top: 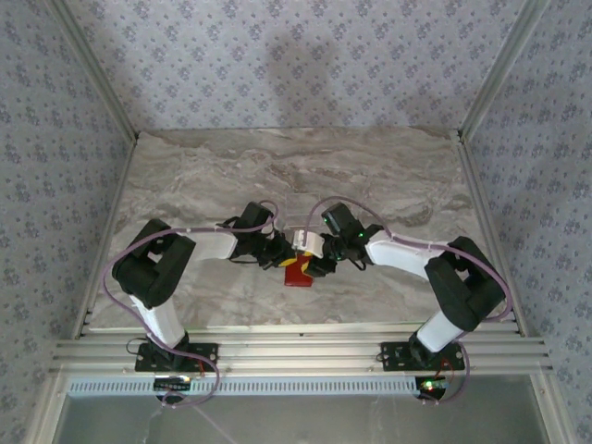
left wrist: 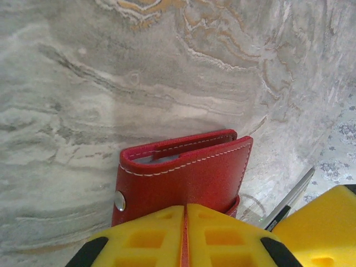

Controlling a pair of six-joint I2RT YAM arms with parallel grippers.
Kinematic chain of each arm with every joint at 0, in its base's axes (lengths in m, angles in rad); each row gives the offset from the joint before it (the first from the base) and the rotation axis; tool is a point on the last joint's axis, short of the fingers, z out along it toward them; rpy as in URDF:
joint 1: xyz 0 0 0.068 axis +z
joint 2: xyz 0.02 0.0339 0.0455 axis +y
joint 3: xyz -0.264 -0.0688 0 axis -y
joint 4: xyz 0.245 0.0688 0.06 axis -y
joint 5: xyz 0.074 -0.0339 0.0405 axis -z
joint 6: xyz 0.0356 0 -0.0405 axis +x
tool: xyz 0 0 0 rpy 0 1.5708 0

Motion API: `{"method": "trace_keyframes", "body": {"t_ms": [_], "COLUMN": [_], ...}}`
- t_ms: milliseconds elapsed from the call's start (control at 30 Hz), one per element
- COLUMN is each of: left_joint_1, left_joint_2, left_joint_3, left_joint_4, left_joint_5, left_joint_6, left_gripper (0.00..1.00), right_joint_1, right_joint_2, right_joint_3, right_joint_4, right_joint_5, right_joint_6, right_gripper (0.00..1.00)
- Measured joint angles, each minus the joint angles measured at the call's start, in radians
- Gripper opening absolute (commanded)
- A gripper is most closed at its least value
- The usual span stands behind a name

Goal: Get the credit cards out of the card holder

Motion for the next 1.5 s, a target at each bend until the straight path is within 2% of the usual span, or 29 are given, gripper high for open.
{"method": "trace_keyframes", "body": {"t_ms": [267, 600, 700, 900, 967, 1200, 1500], "left_joint_1": [0.0, 0.008, 0.012, 0.02, 0.02, 0.022, 0.024], "left_joint_2": [0.0, 0.002, 0.005, 0.006, 0.007, 0.007, -0.015], "left_joint_3": [-0.003, -0.005, -0.005, -0.012, -0.013, -0.017, -0.003], "left_joint_4": [0.002, 0.001, 0.001, 0.01, 0.011, 0.023, -0.041], "left_joint_5": [0.0, 0.009, 0.018, 0.031, 0.031, 0.036, 0.015], "left_joint_6": [0.002, 0.01, 0.016, 0.019, 0.023, 0.019, 0.032], "left_gripper": [0.1, 0.1, 0.1, 0.1, 0.1, 0.1, 0.12], "right_joint_1": [0.048, 0.05, 0.051, 0.053, 0.055, 0.066, 0.076], "right_joint_2": [0.074, 0.15, 0.164, 0.182, 0.181, 0.14, 0.083], "right_joint_3": [0.131, 0.207, 0.23, 0.256, 0.256, 0.189, 0.146], "right_joint_4": [-0.161, -0.277, -0.304, -0.327, -0.326, -0.245, -0.221], "right_joint_5": [0.08, 0.143, 0.146, 0.151, 0.156, 0.182, 0.197], "right_joint_6": [-0.06, -0.111, -0.123, -0.143, -0.145, -0.137, -0.137], "right_gripper": [0.51, 0.51, 0.48, 0.32, 0.3, 0.42, 0.45]}}
